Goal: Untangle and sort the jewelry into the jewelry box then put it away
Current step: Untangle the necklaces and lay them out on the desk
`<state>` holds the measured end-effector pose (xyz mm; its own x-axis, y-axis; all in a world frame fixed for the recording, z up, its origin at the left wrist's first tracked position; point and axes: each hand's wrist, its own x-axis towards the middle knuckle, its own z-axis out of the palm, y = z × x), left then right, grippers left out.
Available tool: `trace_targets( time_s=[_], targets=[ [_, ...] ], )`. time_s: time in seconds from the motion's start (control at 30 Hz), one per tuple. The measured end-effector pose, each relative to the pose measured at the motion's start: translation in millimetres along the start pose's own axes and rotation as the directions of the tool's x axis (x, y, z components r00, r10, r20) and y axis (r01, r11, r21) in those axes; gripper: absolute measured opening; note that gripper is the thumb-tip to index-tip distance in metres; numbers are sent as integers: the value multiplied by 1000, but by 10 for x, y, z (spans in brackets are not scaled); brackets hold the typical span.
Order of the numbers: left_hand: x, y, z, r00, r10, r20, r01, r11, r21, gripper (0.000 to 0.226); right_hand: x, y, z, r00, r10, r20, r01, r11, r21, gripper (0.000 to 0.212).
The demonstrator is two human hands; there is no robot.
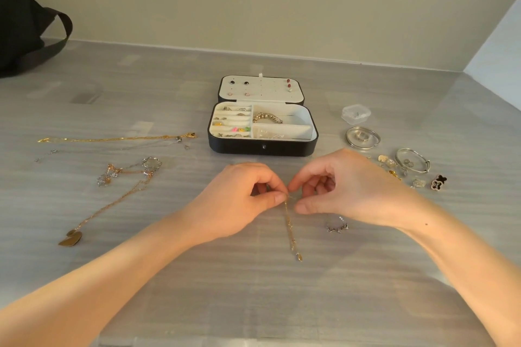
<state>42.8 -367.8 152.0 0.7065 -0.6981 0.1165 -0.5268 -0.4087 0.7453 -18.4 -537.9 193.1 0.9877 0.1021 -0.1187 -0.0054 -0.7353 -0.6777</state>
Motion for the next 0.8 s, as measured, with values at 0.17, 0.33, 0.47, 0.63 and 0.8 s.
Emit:
trace_targets(
  time_s=[0.17, 0.33, 0.47, 0.63, 0.8],
  targets=[
    [2, 6, -16, 1000, -3, 27, 3, 1000, -9, 9, -12, -3, 21, 1000, 8, -16, -9, 999, -37, 10],
    [7, 10, -18, 999, 5, 37, -6, 1000, 4, 10, -7, 4, 55, 999, 7, -39, -9, 998, -59, 8],
    [9, 7, -21, 999, 16, 40, -17, 1000, 22, 6, 6, 3, 89, 999, 2, -41, -6, 997, -76, 5],
    [12, 8, -19, 999, 31, 40, -34, 996, 79, 11, 13, 3, 109, 999, -9, -53, 5, 997, -75, 6],
    [5, 23, -19, 999, 26, 31, -29, 996, 90, 13, 0, -6, 99, 998, -3, -55, -2, 995, -96, 8]
  ],
)
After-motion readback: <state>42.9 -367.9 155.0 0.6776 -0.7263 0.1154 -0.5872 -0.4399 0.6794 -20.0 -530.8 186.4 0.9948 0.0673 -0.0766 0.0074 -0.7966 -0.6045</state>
